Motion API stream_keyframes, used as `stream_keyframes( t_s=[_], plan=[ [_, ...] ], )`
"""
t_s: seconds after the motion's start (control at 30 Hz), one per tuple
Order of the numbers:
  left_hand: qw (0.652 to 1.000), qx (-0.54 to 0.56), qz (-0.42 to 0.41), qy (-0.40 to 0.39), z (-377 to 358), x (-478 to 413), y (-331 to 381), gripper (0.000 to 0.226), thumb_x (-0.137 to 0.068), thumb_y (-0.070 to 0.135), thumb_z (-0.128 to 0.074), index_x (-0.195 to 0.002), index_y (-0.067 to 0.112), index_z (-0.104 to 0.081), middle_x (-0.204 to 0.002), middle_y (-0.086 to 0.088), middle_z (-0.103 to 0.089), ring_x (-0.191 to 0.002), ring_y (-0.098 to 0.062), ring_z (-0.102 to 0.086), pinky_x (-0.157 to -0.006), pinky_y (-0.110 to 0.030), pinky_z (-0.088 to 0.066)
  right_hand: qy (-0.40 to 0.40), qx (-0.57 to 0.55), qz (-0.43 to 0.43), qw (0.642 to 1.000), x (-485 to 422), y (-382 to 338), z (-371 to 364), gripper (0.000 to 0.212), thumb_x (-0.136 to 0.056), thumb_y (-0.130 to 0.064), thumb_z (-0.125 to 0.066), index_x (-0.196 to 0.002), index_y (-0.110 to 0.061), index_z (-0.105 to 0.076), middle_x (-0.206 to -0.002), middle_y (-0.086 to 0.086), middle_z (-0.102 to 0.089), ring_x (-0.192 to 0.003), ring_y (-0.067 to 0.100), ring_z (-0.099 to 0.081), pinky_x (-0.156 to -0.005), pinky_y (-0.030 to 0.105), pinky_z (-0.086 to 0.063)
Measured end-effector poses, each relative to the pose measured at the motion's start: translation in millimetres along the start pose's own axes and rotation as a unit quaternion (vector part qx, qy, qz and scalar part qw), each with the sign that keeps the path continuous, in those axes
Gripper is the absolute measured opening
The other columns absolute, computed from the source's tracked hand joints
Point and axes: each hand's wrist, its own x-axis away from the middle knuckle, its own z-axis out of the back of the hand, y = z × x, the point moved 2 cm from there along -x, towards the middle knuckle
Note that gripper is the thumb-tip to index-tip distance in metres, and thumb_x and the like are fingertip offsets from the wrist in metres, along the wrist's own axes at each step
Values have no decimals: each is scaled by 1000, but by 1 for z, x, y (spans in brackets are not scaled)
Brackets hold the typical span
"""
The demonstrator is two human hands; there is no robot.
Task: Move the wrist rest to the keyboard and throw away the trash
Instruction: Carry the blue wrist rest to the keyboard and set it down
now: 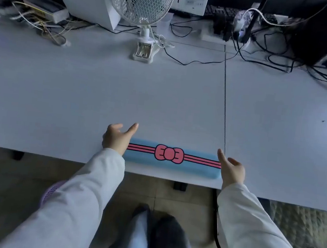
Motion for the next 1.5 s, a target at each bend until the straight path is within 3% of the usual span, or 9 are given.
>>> stream_keyframes(
  t_s=[0.17,0.37,0.47,0.6,0.8,0.9,1.0,1.1,1.5],
  plan=[
    [997,-45,66,-1,2,-9,-29,56,-71,52,-65,-111,12,-58,-129,-14,-56,-127,-32,-47,-106,-37,-36,-1,24,-36,999,-10,17,-8,51,-73,-48,-64,-57,-27,-21,-58,-5,-26,-51,13,-24,-47,25,-18],
    [995,-68,71,-3,2,-18,-44,65,-64,54,-68,-106,5,-62,-116,-18,-67,-116,-38,-54,-99,-43,-44,29,75,-69,994,-20,27,-14,49,-74,-46,-65,-51,-21,-31,-55,4,-31,-56,22,-31,-47,29,-23],
    [994,-80,74,-13,1,-26,-48,71,-50,65,-62,-88,5,-64,-105,-24,-68,-108,-41,-58,-94,-47,-48,25,97,-94,990,-21,28,-16,41,-70,-54,-65,-60,-15,-54,-74,16,-54,-75,30,-47,-63,30,-36],
    [993,-77,81,-33,2,-35,-53,57,-47,64,-66,-75,14,-64,-96,-15,-72,-101,-36,-62,-93,-43,-50,34,103,-128,986,-24,29,-17,65,-61,-60,-68,-108,-15,-66,-115,17,-61,-108,33,-54,-84,31,-41],
    [991,2,108,-73,4,-36,-46,19,-72,31,-72,-75,18,-60,-76,-2,-60,-86,-24,-56,-74,-30,-39,13,22,-117,993,-22,23,-14,28,-74,-40,-67,-77,-15,-56,-79,6,-51,-85,23,-46,-87,38,-46],
    [989,49,113,-81,6,-34,-50,33,-76,17,-70,-104,15,-51,-101,-2,-58,-93,-17,-51,-92,-40,-45,-21,-117,-141,983,-13,18,-17,28,-82,-24,-64,-104,-14,-49,-105,5,-48,-100,21,-47,-93,42,-48],
    [988,68,111,-78,11,-29,-52,40,-76,15,-70,-106,18,-43,-115,-5,-54,-99,-21,-51,-97,-45,-43,-29,-169,-129,977,-6,10,-20,39,-83,-18,-63,-118,-11,-48,-115,7,-46,-104,23,-49,-87,42,-49],
    [984,108,116,-82,17,-20,-55,42,-77,10,-69,-107,21,-41,-120,-7,-51,-108,-27,-51,-81,-38,-46,-19,-167,-104,980,1,1,-22,46,-82,-18,-63,-125,-8,-47,-115,7,-46,-103,23,-49,-81,38,-48],
    [931,341,102,80,74,58,-80,41,-78,4,-66,-111,19,-47,-121,-9,-55,-110,-27,-55,-95,-41,-47,-181,-134,27,974,29,-58,-44,43,-84,-14,-61,-124,-6,-49,-95,3,-52,-101,23,-52,-87,40,-49]
  ],
)
